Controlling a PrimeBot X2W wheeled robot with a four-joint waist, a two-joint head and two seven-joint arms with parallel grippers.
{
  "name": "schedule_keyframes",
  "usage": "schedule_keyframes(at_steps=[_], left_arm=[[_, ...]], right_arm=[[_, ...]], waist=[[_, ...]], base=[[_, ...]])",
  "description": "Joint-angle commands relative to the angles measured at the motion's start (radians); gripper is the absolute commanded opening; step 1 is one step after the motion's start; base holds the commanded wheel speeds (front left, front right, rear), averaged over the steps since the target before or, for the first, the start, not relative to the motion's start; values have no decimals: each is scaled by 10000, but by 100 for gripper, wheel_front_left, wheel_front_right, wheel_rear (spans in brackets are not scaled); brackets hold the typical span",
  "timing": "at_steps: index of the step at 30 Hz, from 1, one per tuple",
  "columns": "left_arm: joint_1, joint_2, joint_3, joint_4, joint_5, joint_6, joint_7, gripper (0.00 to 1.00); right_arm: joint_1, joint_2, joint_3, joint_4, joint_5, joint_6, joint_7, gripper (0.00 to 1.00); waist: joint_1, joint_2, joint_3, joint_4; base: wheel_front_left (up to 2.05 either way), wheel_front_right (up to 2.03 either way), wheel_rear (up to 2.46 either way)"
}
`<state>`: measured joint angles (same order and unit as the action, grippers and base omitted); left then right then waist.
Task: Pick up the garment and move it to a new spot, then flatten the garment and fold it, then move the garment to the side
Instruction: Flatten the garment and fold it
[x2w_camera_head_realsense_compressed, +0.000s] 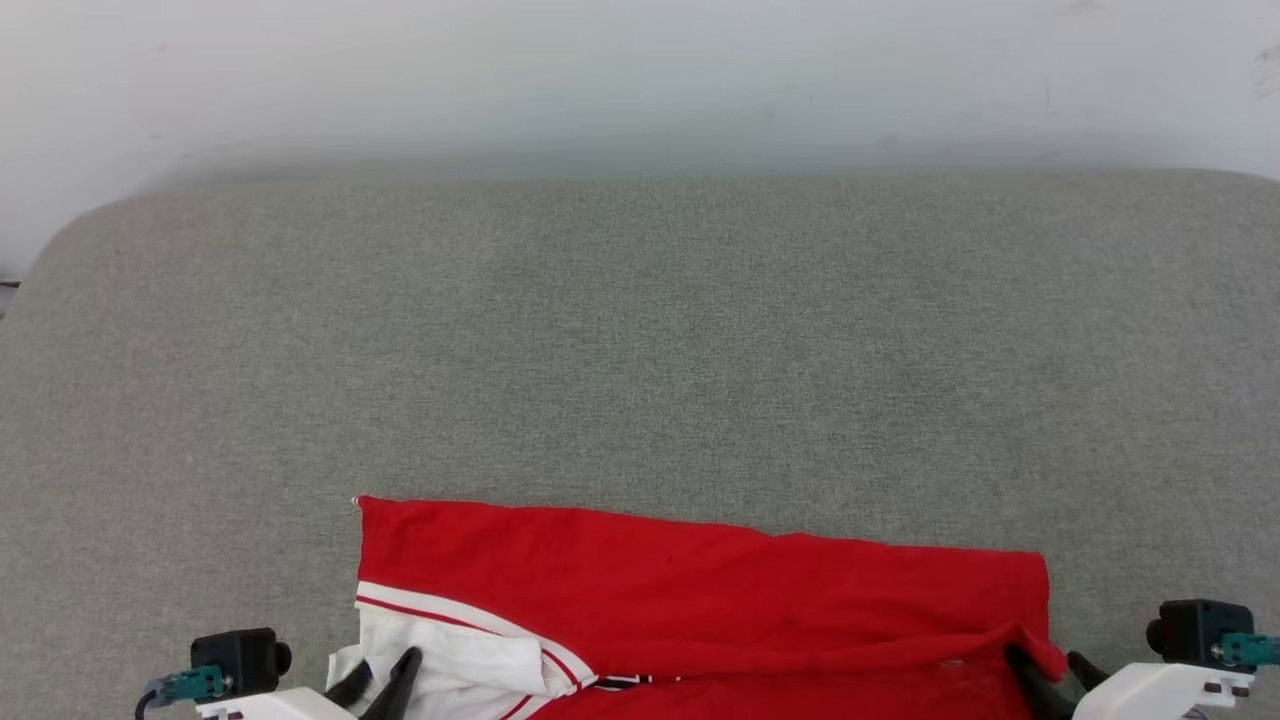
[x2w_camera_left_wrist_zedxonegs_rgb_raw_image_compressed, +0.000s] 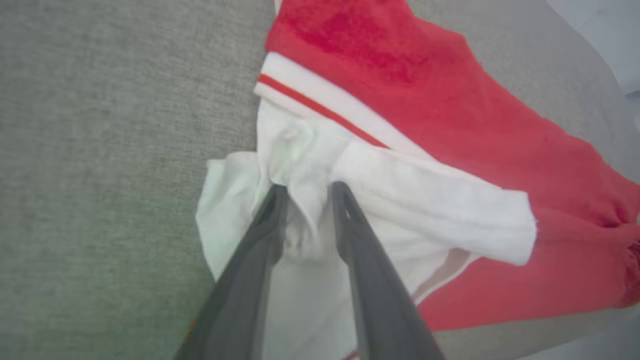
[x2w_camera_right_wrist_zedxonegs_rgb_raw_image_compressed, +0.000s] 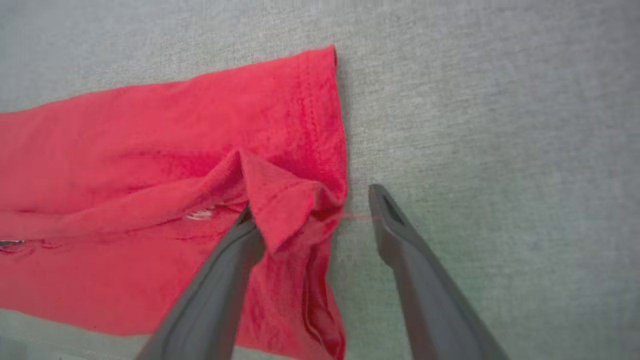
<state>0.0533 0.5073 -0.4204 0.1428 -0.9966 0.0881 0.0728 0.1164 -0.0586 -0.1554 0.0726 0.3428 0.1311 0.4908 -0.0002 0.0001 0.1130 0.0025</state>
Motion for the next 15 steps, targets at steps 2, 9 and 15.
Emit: schedule_keyframes(at_steps=[2, 9, 15], left_arm=[[-409, -39, 6, -116, 409, -87, -510, 100], [-861, 157, 230, -823, 1327, 148, -1576, 100], [-1018, 52, 648, -1399, 2094, 560, -2887, 100]], right_arm=[[208, 43, -101, -204, 138, -8, -249, 100], [201, -36, -348, -776, 85, -8, 386, 100], [-137, -163, -1051, -1322, 43, -8, 2246, 100]], waist=[[2, -1, -90, 24], [2, -1, -247, -11], [2, -1, -298, 8]], base=[[0, 0, 0], [0, 0, 0], [0, 0, 0]])
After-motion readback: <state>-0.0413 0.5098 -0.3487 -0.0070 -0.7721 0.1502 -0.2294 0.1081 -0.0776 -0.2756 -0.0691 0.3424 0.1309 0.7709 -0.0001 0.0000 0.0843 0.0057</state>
